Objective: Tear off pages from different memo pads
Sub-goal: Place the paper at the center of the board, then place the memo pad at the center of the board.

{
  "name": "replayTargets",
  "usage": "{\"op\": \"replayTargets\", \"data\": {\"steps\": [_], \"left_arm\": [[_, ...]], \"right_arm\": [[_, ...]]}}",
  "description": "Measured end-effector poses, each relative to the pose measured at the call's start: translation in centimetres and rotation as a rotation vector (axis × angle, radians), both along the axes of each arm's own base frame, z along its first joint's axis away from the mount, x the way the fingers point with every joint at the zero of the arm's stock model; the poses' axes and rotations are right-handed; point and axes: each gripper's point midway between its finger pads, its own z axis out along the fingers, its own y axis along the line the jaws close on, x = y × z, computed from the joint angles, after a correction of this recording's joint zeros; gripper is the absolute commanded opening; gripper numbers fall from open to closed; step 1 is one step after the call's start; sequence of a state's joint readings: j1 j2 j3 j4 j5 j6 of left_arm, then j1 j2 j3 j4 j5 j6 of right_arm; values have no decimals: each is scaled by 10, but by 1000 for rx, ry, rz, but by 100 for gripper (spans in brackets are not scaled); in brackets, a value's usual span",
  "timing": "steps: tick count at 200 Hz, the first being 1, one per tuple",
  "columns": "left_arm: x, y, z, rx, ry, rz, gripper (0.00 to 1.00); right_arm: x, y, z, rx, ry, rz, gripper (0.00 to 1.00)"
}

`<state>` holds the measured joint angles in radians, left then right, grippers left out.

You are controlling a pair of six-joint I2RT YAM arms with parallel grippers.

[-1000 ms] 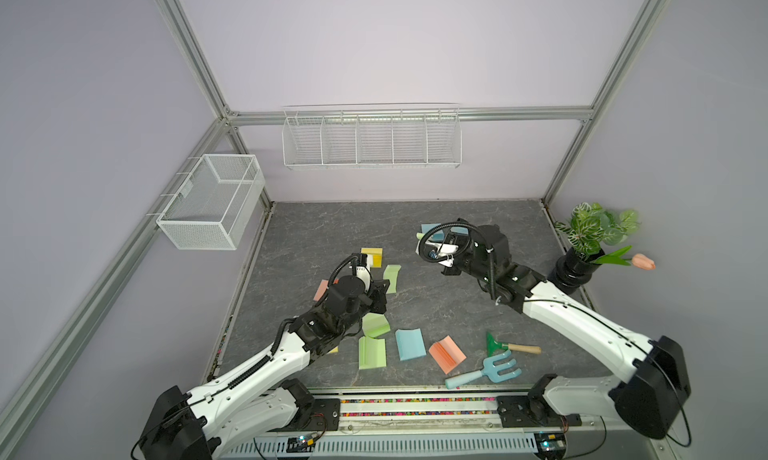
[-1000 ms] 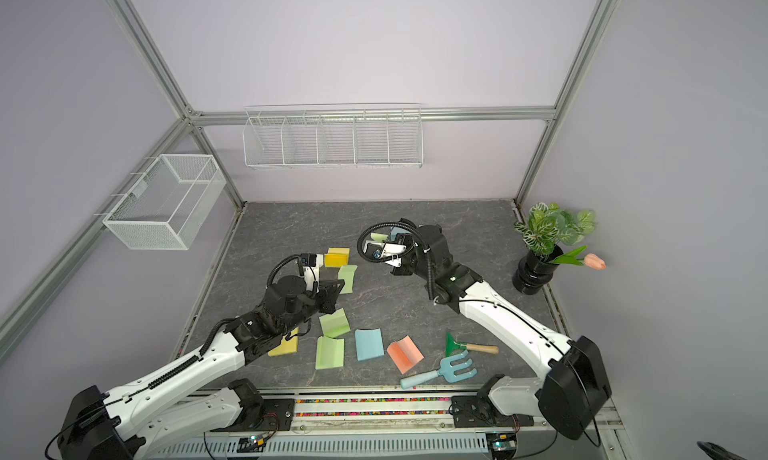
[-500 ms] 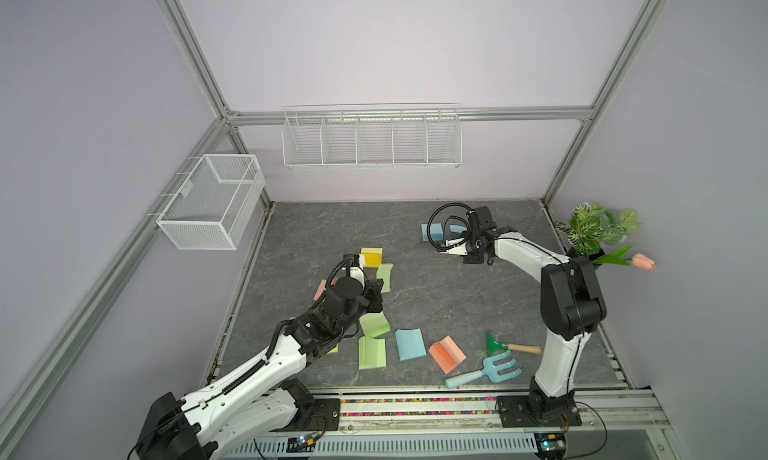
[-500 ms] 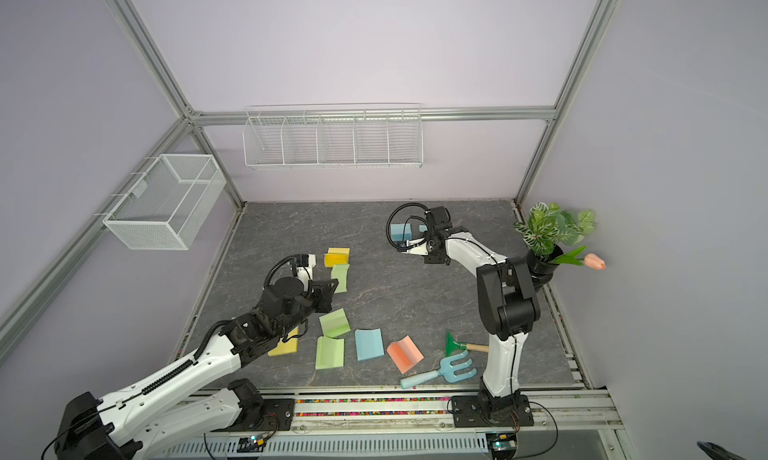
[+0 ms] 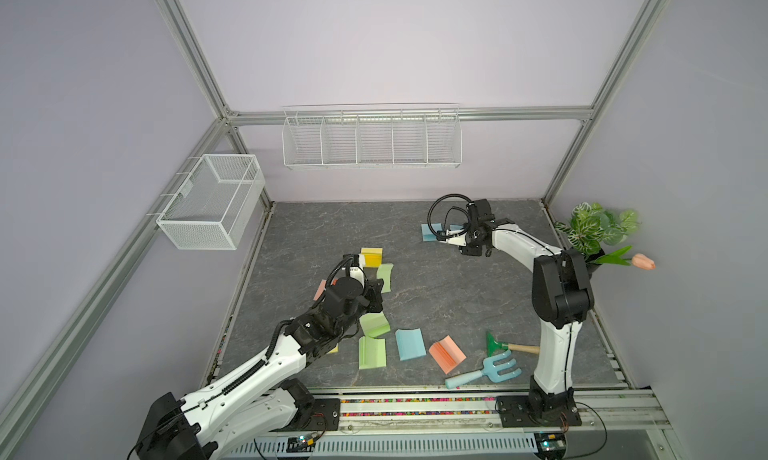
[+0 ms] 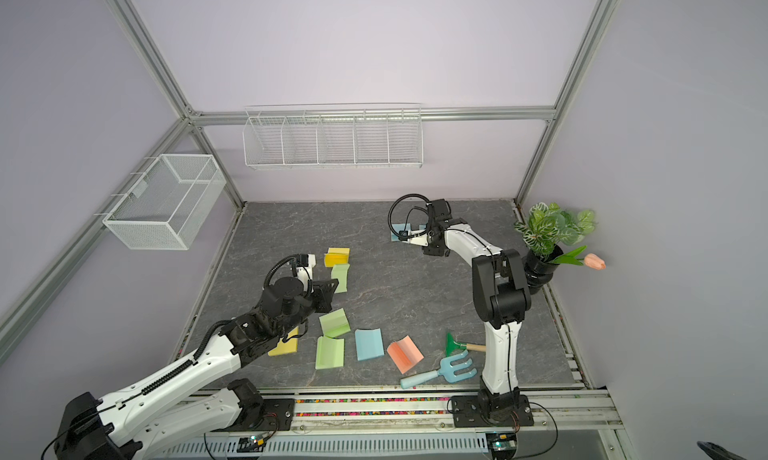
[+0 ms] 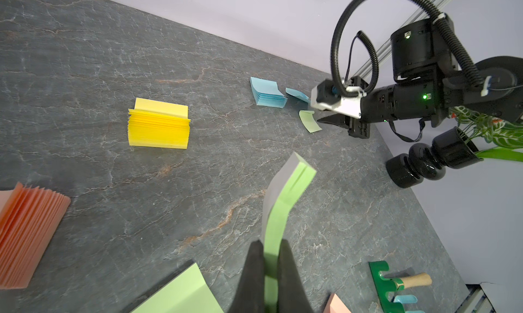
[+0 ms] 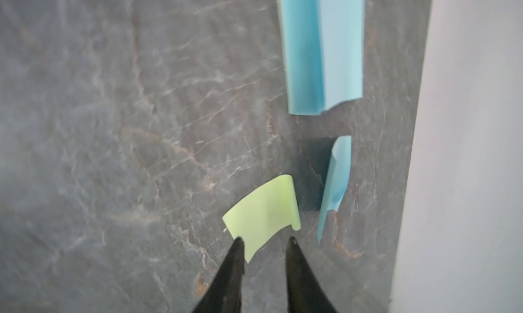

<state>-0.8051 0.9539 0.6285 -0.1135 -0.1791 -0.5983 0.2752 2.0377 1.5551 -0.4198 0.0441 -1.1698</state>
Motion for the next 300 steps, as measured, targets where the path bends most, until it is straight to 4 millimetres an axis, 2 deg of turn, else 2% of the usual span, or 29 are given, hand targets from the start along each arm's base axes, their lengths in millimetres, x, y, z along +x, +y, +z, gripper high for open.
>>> {"op": "replayTargets", "data": {"steps": [9, 14, 18, 21, 23, 25, 28, 39, 60, 77, 90, 98, 112, 123, 146, 159, 167, 196, 215, 240, 259, 278, 300], "left_arm": [[2, -2, -1, -4, 1, 1, 0], [3, -3, -2, -7, 3, 2, 0], [3, -4, -3, -10, 7, 3, 0], [4, -6, -4, -14, 10, 2, 0], [5, -6, -5, -16, 13, 3, 0], [5, -7, -5, -18, 16, 1, 0], [6, -9, -6, -22, 18, -1, 0], [8, -15, -12, -36, 39, -8, 0], [13, -30, -28, -47, 105, -20, 0], [23, -47, -37, -68, 153, -26, 0], [33, -62, -41, -100, 185, -29, 0], [40, -72, -43, -122, 206, -34, 0], [54, -90, -49, -162, 244, -41, 0], [65, -104, -56, -190, 278, -48, 0], [94, -138, -71, -265, 347, -77, 0], [112, -156, -81, -318, 381, -94, 0], [123, -166, -88, -352, 404, -100, 0], [160, -194, -119, -459, 502, -111, 0], [177, -208, -135, -487, 553, -109, 0], [186, -217, -138, -496, 586, -98, 0], [190, -219, -131, -502, 592, -92, 0], [195, -222, -126, -507, 587, -87, 0], [198, -222, -133, -495, 593, -69, 2]], "right_arm": [[4, 1, 11, 49, -23, -59, 46], [6, 1, 17, 74, -40, -85, 55], [8, 2, 24, 97, -58, -105, 67], [8, 2, 29, 116, -70, -123, 83], [8, 2, 34, 135, -80, -147, 99], [8, 2, 38, 146, -93, -150, 92], [7, 1, 45, 170, -107, -176, 90], [2, -3, 75, 256, -178, -257, 89], [-21, -23, 158, 474, -360, -458, 89], [-60, -47, 227, 728, -497, -625, 89], [-97, -63, 257, 930, -547, -717, 89], [-120, -70, 265, 1050, -557, -758, 89], [-155, -78, 254, 1201, -530, -805, 89], [-176, -79, 229, 1278, -473, -834, 89], [-201, -80, 164, 1310, -337, -920, 89], [-214, -82, 142, 1324, -305, -949, 89], [-220, -84, 137, 1341, -305, -955, 89], [-238, -92, 137, 1421, -361, -935, 89], [-246, -97, 136, 1469, -395, -928, 89], [-254, -102, 139, 1521, -429, -918, 89], [-257, -105, 147, 1558, -455, -908, 89], [-258, -106, 148, 1567, -457, -916, 89], [-257, -106, 145, 1562, -447, -926, 89]]}}
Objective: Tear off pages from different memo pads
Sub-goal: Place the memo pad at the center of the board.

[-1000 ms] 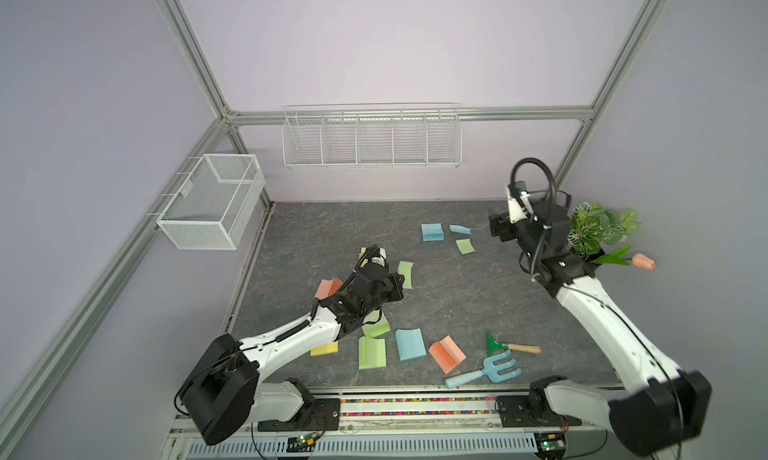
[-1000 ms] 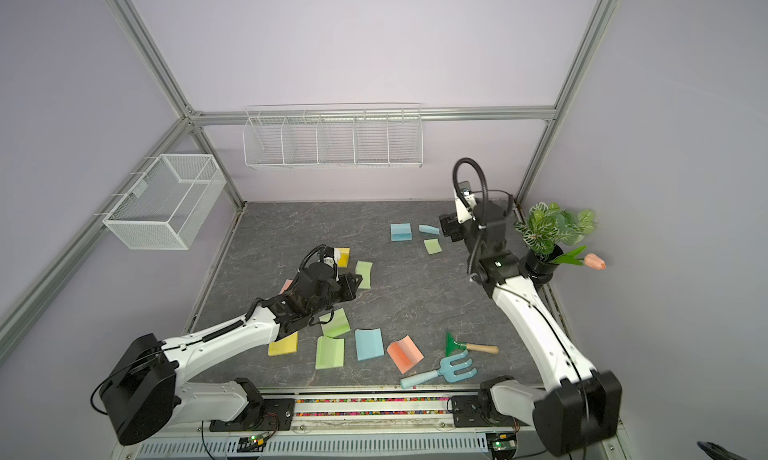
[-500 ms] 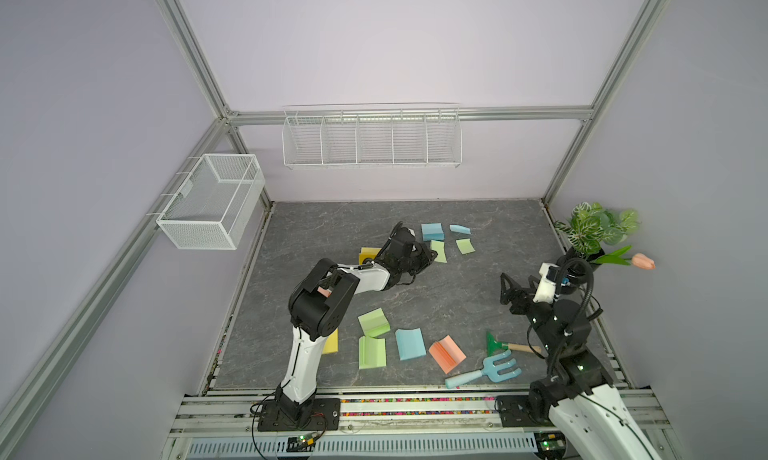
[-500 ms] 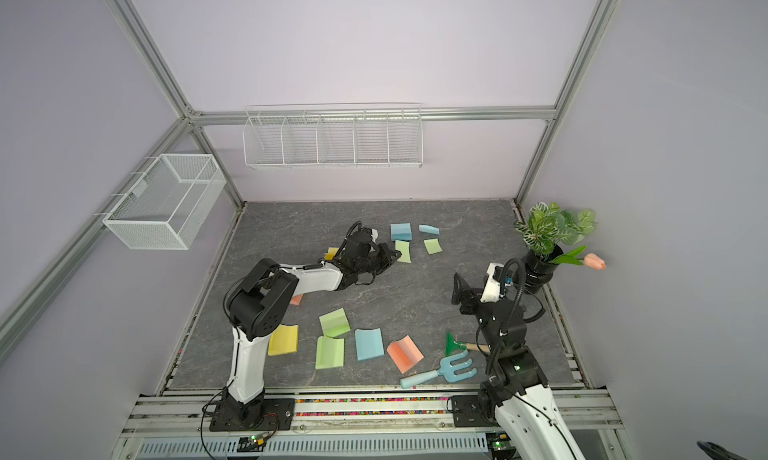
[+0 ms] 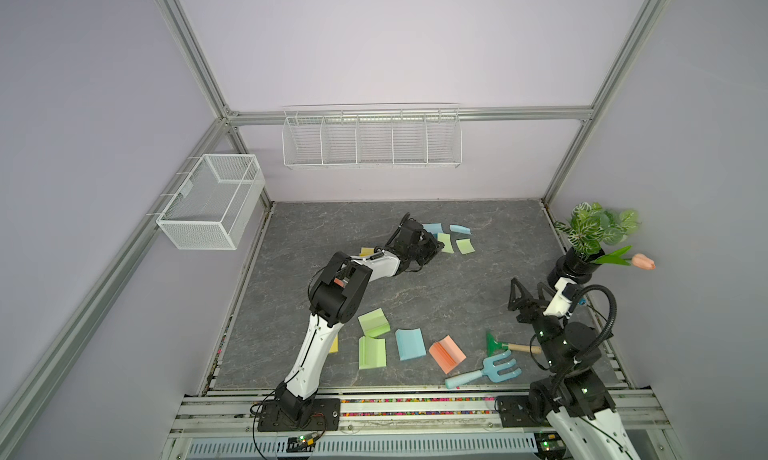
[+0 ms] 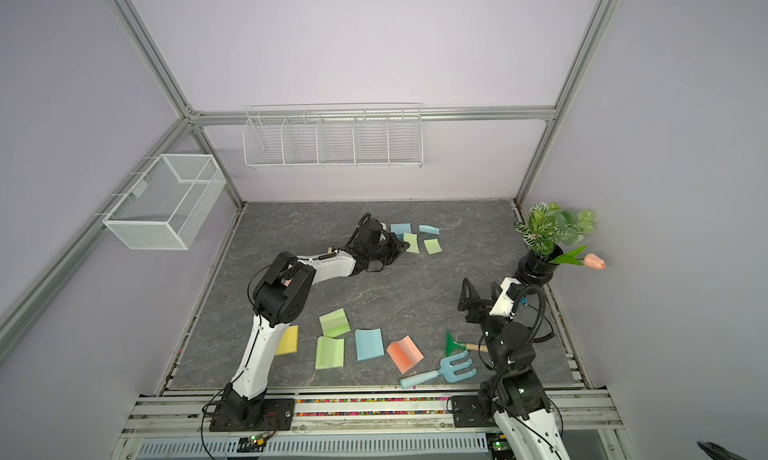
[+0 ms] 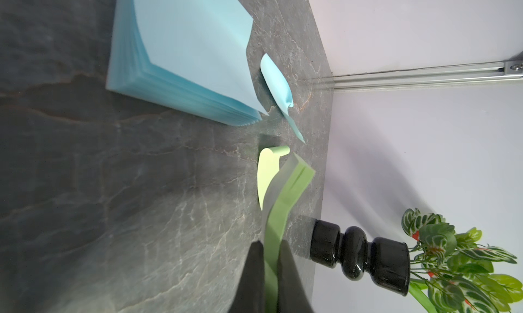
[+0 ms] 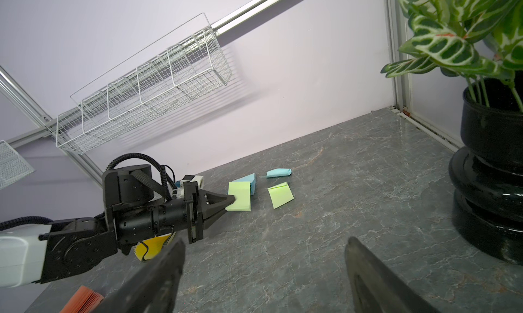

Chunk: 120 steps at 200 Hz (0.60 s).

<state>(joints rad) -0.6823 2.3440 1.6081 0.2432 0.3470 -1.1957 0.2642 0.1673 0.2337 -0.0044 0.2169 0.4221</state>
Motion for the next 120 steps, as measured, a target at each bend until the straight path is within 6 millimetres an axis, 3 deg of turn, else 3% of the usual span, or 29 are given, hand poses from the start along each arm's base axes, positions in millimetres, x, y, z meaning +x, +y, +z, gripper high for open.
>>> {"op": "replayTargets", "data": {"steps": [20, 46, 74, 94, 120], "left_arm": [[2, 3, -17, 35, 29, 10, 11], [1, 12, -35, 93, 59, 14, 30], [1, 22, -24, 152, 30, 14, 49], [-13, 41, -10, 220, 10, 11, 60], [-37, 73, 34, 301, -70, 11, 62]], "right_arm": [[1, 0, -6, -6, 27, 0, 89], [3, 1, -14, -18, 66, 1, 89], [5, 1, -19, -39, 145, -3, 89], [6, -1, -20, -62, 221, -18, 89], [7, 1, -27, -96, 319, -3, 89]]}}
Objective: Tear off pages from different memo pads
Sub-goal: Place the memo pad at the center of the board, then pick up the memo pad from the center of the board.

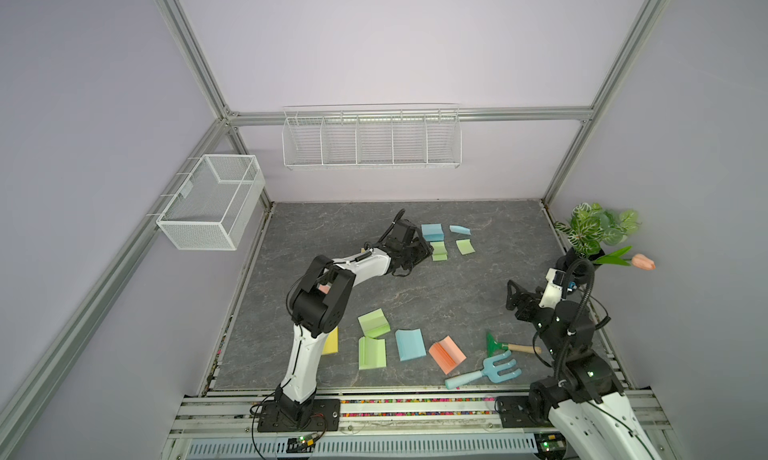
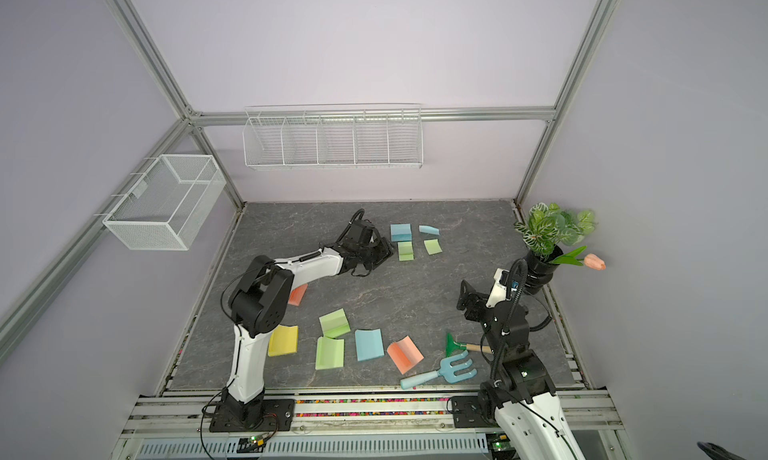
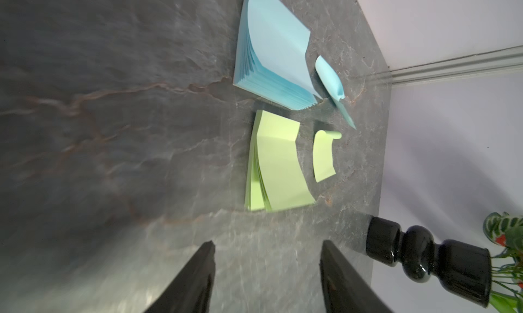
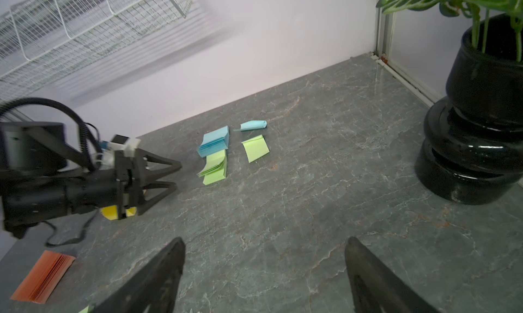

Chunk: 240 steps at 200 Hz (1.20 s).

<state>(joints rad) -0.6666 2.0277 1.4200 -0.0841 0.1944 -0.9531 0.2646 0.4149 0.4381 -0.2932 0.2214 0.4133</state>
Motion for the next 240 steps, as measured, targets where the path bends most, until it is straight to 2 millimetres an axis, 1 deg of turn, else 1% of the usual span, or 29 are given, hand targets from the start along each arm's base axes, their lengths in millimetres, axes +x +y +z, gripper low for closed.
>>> {"op": "replayTargets", "data": {"steps": [15, 24, 38, 50, 58, 73, 98, 111, 125, 154, 164, 173, 183, 194, 223, 240], "left_arm": [[-14, 18, 31, 21, -68, -6, 61], [-24, 30, 50, 32, -116, -11, 60], [-40, 48, 68, 57, -171, -19, 59], [-54, 64, 75, 92, -204, -23, 59], [-63, 75, 77, 119, -218, -24, 59], [-80, 96, 72, 176, -233, -24, 59], [-106, 127, 64, 248, -247, -23, 59], [-116, 139, 60, 274, -255, -22, 59], [-124, 148, 56, 290, -260, -22, 59], [-133, 157, 44, 324, -261, -34, 59], [-133, 158, 43, 330, -262, -39, 59], [-133, 158, 43, 334, -267, -43, 59], [-133, 158, 43, 336, -270, -48, 59], [-133, 157, 43, 337, -273, -52, 59], [-136, 158, 45, 330, -282, -58, 59], [-138, 159, 49, 321, -295, -59, 59]], "right_arm": [[-3, 7, -12, 2, 58, 39, 89], [-6, 16, -20, 9, 98, 87, 89], [-13, 34, -33, 23, 158, 181, 89], [-19, 54, -45, 19, 219, 274, 89], [-26, 70, -55, 0, 276, 345, 89], [-41, 98, -74, -57, 387, 473, 89], [-64, 134, -99, -155, 521, 640, 91], [-78, 148, -110, -207, 567, 716, 92], [-93, 161, -120, -257, 610, 793, 94], [-110, 176, -132, -332, 660, 882, 100], [-113, 181, -136, -355, 679, 901, 96], [-114, 185, -140, -375, 697, 911, 95], [-113, 187, -145, -400, 719, 908, 93], [-110, 188, -149, -423, 735, 900, 88], [-104, 187, -150, -473, 740, 888, 70], [-100, 187, -149, -503, 744, 882, 54]]}}
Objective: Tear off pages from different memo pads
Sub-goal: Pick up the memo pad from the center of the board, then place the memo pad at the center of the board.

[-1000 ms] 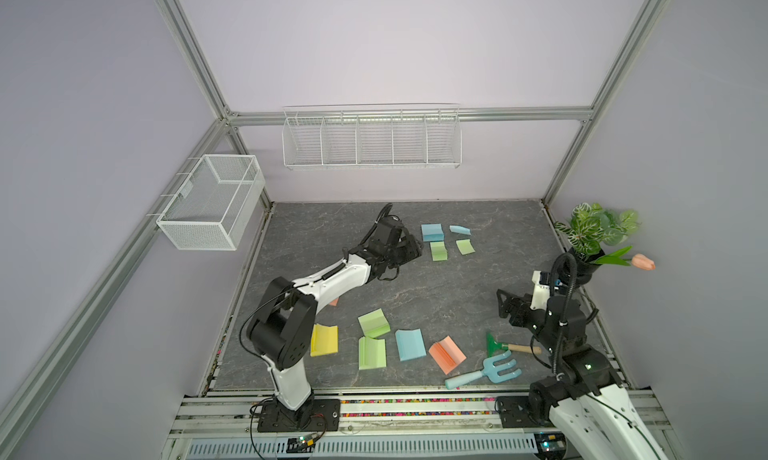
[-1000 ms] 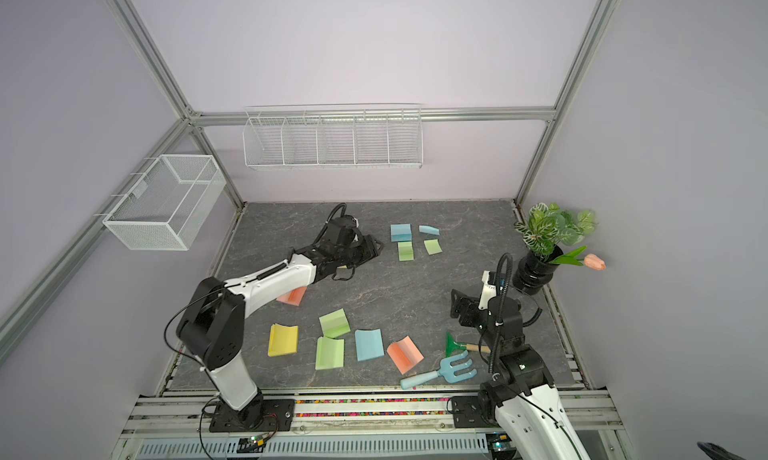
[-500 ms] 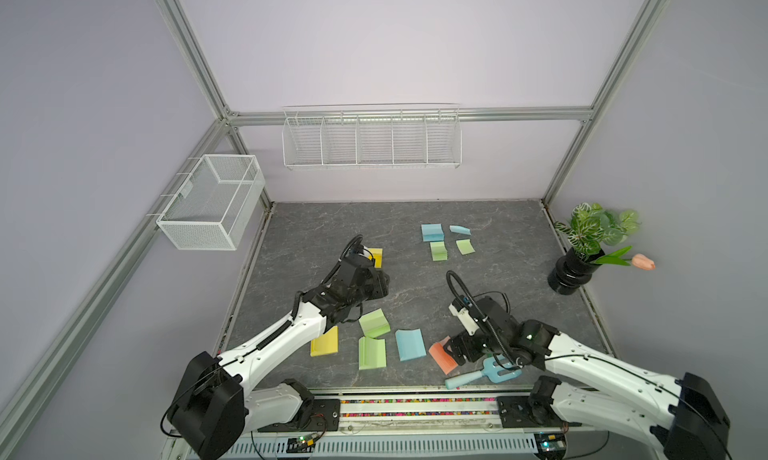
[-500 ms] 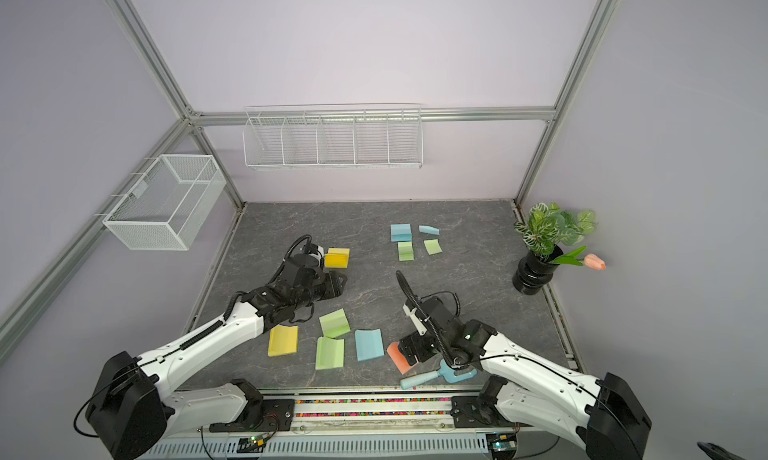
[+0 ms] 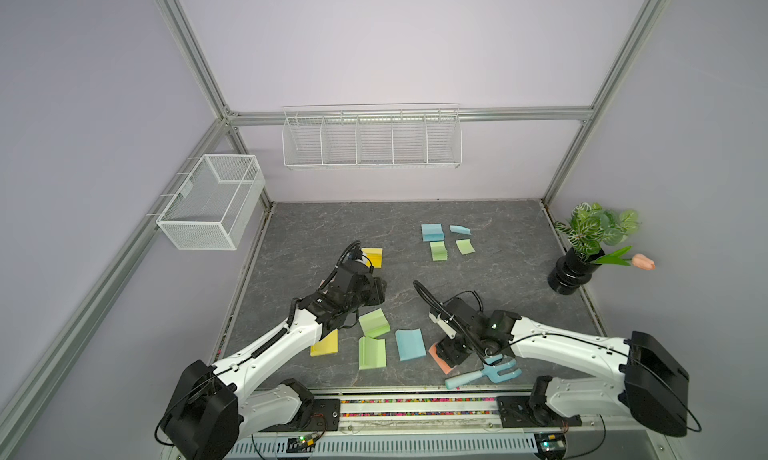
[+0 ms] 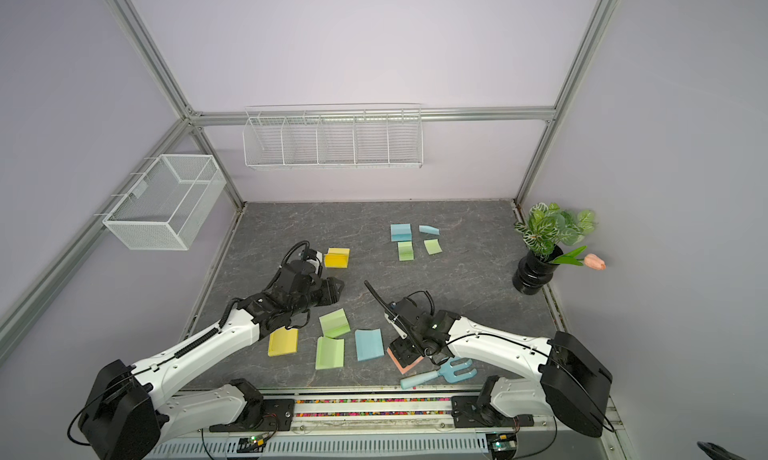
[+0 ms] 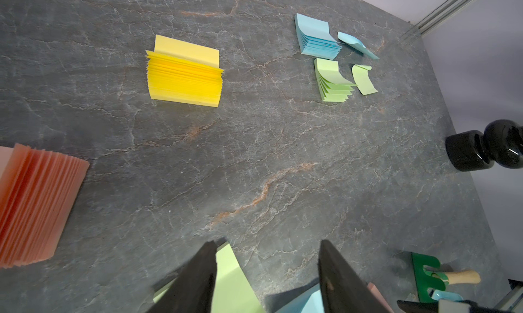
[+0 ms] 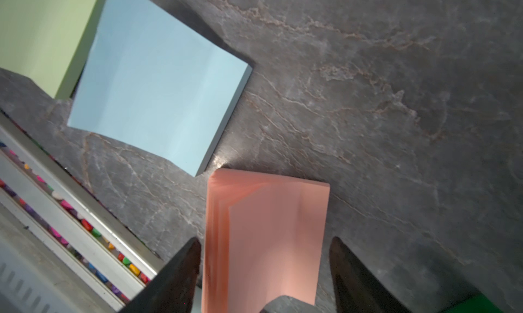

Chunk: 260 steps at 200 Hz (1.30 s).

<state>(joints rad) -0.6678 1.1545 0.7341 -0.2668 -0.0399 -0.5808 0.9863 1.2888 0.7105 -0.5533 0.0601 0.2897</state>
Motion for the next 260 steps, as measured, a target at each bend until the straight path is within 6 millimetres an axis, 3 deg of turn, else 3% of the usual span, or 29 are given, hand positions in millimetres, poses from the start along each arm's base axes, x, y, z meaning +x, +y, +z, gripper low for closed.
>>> {"op": "replayTargets", "data": {"steps": [23, 38, 71, 122, 155, 196, 230, 260], "left_arm": [[-2, 1, 8, -18, -19, -2, 59], [-2, 1, 12, -26, -29, -2, 59], [-3, 1, 13, -28, -31, -3, 59], [-4, 3, 10, -24, -27, -2, 59], [-6, 4, 15, -36, -42, -2, 59], [-9, 7, 21, -55, -61, 1, 58], [-10, 5, 23, -70, -64, -4, 58], [-11, 4, 21, -77, -60, -10, 58]], "right_arm": [[2, -1, 0, -23, -3, 5, 38], [1, -3, 0, -34, -1, 14, 35], [-1, -5, -2, -50, 3, 33, 7], [7, -7, 1, -87, -33, 48, 6], [23, 5, 27, -52, -141, 158, 6], [41, 26, 72, 12, -359, 500, 7], [47, 30, 79, -26, -479, 869, 7], [82, 43, 88, -53, -497, 1086, 7]]}}
